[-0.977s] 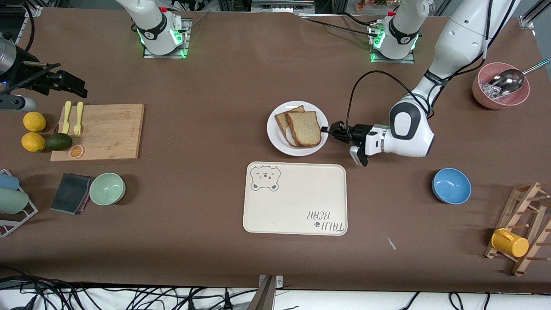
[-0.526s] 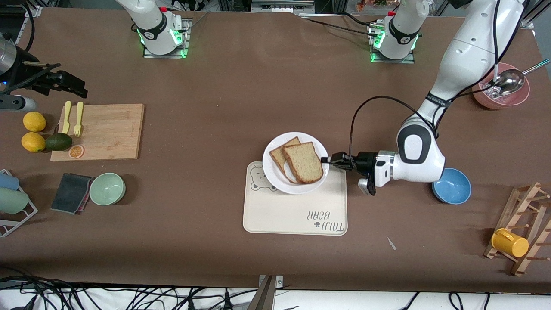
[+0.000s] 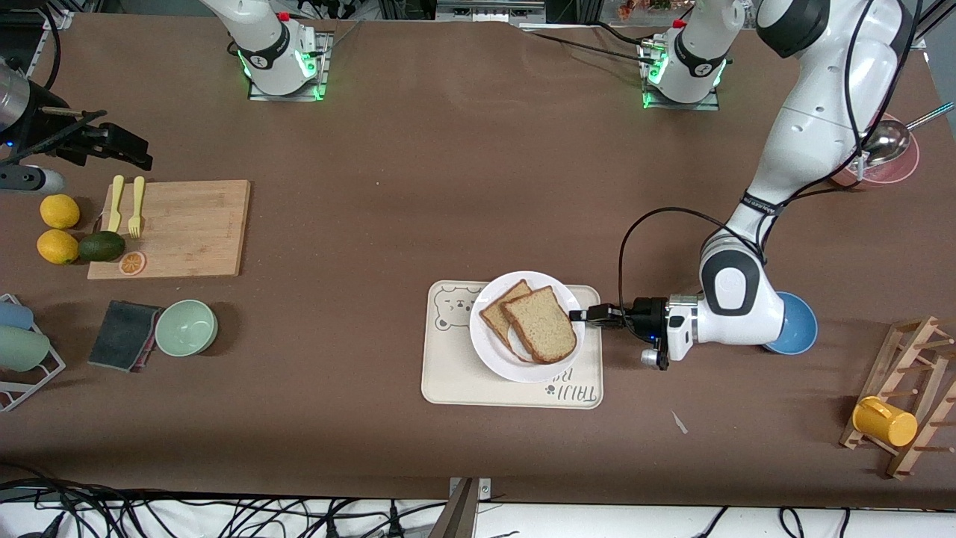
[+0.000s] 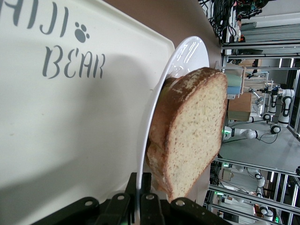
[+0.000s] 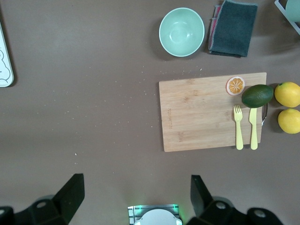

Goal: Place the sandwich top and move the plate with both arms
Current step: 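Drag the white plate with the left gripper onto the cream tray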

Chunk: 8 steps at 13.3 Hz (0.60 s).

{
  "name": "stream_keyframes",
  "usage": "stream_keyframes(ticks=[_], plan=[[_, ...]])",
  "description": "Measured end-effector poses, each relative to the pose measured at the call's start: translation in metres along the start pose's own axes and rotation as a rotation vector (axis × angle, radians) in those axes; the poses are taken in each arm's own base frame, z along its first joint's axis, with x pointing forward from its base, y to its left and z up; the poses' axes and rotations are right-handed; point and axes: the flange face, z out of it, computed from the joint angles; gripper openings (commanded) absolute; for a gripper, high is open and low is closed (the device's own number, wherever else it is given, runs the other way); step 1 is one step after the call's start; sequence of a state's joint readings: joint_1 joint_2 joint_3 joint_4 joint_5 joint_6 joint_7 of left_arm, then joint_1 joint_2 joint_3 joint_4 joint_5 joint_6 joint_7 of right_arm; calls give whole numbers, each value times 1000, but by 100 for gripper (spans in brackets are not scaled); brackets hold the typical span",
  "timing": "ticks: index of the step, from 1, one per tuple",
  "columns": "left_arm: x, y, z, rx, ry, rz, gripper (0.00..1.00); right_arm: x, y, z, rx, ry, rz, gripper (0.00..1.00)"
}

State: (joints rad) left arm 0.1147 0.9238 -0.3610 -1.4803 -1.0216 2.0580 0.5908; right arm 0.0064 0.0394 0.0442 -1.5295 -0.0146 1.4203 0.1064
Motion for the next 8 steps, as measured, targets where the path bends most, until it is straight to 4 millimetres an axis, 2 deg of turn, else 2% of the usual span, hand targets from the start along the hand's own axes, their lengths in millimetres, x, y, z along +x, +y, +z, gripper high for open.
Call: stream_keyframes(ticks=[4, 8], plan=[[5, -4, 35, 6, -20, 1, 0, 0, -1, 0, 0, -1, -1, 100], [9, -18, 49, 19, -25, -2, 0, 0, -2, 1, -1, -2, -3, 100]])
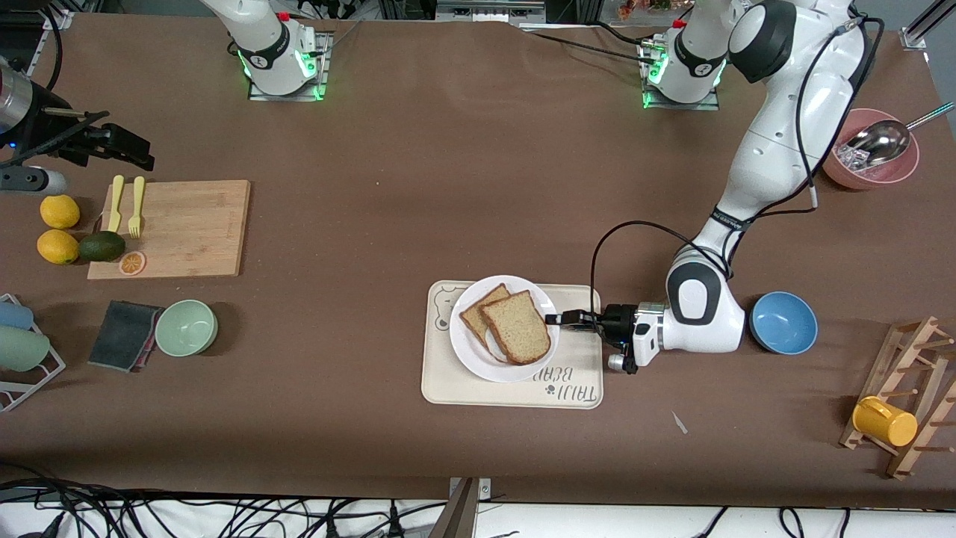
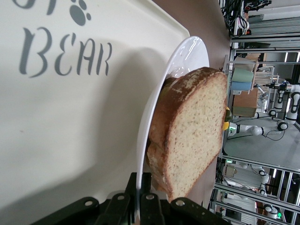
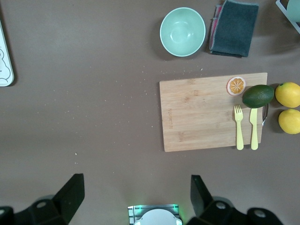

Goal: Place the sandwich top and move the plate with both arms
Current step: 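Drag the white plate with the left gripper onto the cream tray, then release the plate rim and open the left gripper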

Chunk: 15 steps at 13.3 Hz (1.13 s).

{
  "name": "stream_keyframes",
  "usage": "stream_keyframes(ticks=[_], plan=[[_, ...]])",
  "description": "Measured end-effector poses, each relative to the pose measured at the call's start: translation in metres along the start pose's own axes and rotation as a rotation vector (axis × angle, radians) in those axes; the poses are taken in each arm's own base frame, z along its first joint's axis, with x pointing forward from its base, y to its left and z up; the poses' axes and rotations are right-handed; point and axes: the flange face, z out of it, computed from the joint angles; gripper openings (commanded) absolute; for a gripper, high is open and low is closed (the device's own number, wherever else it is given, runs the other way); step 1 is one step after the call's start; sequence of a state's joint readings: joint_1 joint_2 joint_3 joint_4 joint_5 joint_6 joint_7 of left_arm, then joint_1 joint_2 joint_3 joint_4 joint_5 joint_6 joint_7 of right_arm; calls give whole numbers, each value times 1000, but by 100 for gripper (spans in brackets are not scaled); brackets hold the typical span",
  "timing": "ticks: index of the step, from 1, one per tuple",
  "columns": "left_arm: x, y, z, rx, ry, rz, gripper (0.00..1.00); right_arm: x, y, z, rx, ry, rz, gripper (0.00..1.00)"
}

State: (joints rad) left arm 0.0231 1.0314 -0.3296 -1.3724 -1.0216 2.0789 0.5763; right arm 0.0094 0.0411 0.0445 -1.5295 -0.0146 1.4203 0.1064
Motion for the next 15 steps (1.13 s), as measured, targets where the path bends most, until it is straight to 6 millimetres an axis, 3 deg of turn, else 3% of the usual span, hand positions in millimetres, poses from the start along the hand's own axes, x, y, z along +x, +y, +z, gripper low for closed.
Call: stream_keyframes(ticks=[7, 8, 9, 12, 15], plan=[[3, -4, 16, 25, -11, 9, 0, 0, -3, 0, -1, 0, -6, 100], [2, -5, 18, 28, -12, 9, 46, 0, -3, 0, -1, 0, -6, 100], [2, -6, 21, 30, -12, 9, 97, 0, -3, 0, -1, 0, -6, 100], [4, -3, 22, 30, -11, 17, 100, 0, -3, 1, -1, -1, -5, 100], [11, 0, 10, 31, 8, 28, 100, 1, -3, 1, -1, -1, -5, 100]])
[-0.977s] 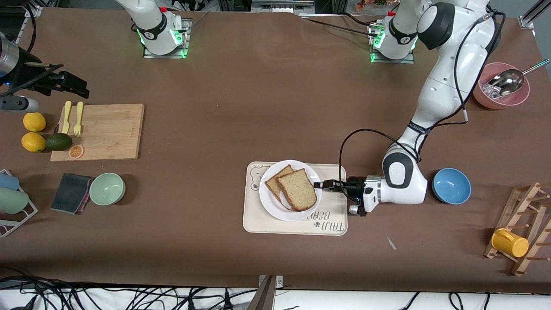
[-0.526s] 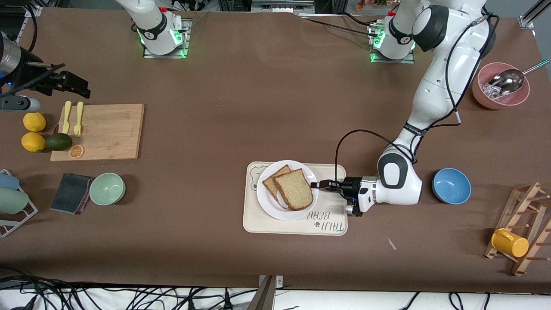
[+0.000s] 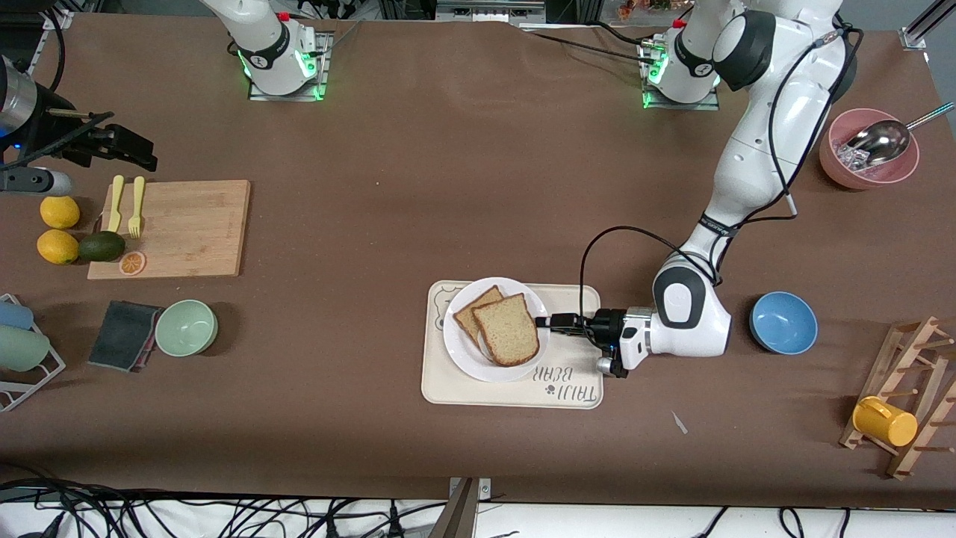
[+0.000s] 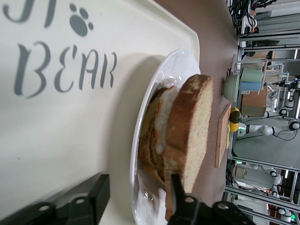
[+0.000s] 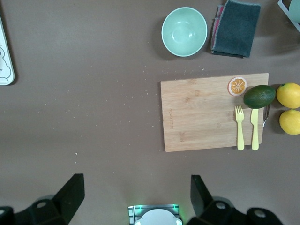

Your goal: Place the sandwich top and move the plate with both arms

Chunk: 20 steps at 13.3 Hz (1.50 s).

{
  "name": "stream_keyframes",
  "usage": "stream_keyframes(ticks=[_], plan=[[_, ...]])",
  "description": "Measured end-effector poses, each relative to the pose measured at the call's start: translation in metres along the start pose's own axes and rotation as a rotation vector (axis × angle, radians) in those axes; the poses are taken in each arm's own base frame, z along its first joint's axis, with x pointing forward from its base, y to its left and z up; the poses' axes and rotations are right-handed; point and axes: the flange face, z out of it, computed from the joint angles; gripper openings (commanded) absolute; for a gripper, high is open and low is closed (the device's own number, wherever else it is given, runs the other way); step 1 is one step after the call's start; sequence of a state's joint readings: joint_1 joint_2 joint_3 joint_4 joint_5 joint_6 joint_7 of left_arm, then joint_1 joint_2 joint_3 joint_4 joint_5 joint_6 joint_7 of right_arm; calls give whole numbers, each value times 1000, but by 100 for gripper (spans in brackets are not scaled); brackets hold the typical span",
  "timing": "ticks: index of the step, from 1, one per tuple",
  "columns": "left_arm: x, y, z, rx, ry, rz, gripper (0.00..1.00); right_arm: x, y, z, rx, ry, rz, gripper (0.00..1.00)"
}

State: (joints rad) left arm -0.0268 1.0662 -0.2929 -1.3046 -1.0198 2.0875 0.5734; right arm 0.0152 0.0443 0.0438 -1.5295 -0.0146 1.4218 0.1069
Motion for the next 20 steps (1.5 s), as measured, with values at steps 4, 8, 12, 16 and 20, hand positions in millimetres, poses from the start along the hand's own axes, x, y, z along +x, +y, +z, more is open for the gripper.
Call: stream_keyframes(ticks=[4, 8, 12, 16, 20], plan=[[4, 6, -28, 51, -46, 53, 100, 2, 0, -1, 1, 15, 1, 100], [7, 26, -65, 98, -91, 108, 100, 4, 0, -1, 1, 24, 2, 100], [10, 58, -101, 213, -121, 129, 100, 7, 2, 2, 2, 20, 4, 100], [7, 95, -144, 404, -161, 143, 100, 8, 0, 3, 1, 20, 2, 100], [-11, 151, -189, 683, -238, 102, 100, 8, -2, 3, 1, 20, -3, 100]])
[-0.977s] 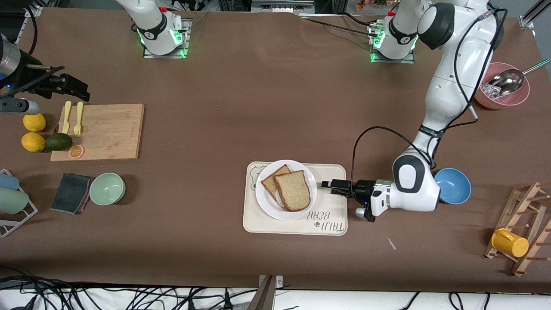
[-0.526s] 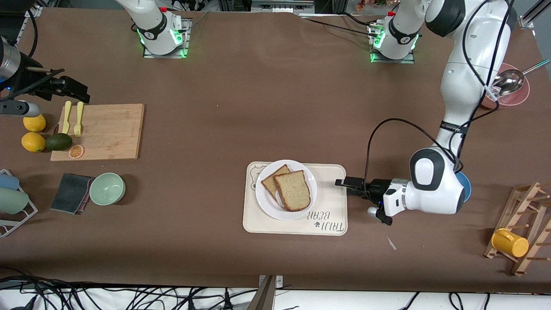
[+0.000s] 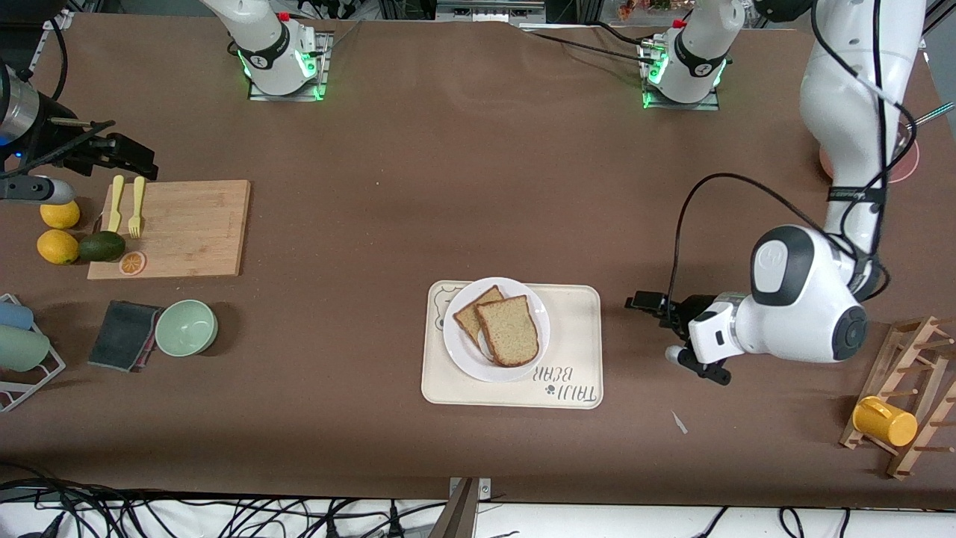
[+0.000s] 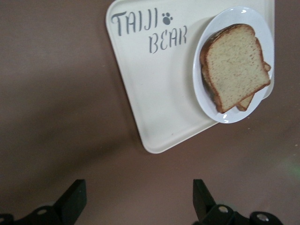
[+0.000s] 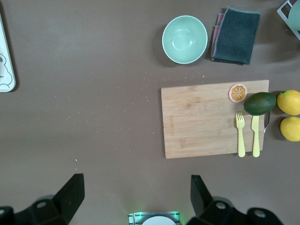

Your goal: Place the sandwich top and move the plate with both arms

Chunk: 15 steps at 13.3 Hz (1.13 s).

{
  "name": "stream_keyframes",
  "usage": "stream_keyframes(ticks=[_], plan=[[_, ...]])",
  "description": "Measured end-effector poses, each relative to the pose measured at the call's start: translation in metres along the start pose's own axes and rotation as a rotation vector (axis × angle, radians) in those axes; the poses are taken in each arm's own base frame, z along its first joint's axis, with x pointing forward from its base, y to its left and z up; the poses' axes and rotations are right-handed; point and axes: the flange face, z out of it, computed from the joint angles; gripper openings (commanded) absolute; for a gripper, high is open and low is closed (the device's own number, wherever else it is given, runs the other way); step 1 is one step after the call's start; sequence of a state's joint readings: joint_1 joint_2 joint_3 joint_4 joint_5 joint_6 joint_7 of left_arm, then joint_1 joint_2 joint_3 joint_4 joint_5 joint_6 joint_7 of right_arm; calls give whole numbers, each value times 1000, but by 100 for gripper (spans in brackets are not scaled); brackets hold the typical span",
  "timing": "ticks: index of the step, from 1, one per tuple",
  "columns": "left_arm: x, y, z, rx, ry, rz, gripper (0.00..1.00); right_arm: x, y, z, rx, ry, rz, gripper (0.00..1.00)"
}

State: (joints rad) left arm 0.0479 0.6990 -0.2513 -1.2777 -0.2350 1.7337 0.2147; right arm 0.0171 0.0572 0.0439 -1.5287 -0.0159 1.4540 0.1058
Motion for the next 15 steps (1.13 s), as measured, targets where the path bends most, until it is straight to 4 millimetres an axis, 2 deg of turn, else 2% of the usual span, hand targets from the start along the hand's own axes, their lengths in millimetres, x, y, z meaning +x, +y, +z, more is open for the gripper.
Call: stream_keyframes(ticks=[2, 6, 8, 11, 15], plan=[[-19, 19, -42, 70, -16, -30, 100, 1, -5, 2, -1, -3, -10, 100], [-57, 42, -110, 237, -15, -41, 100, 1, -29, 6, -7, -10, -51, 100], [-80, 52, -145, 287, 28, -64, 100, 1, -28, 6, -7, -10, -49, 100], [-121, 36, -186, 339, 116, -127, 100, 3, -16, 6, -6, -9, -25, 100], [-171, 11, -209, 382, 236, -196, 100, 3, 7, -2, 0, 9, 27, 100]])
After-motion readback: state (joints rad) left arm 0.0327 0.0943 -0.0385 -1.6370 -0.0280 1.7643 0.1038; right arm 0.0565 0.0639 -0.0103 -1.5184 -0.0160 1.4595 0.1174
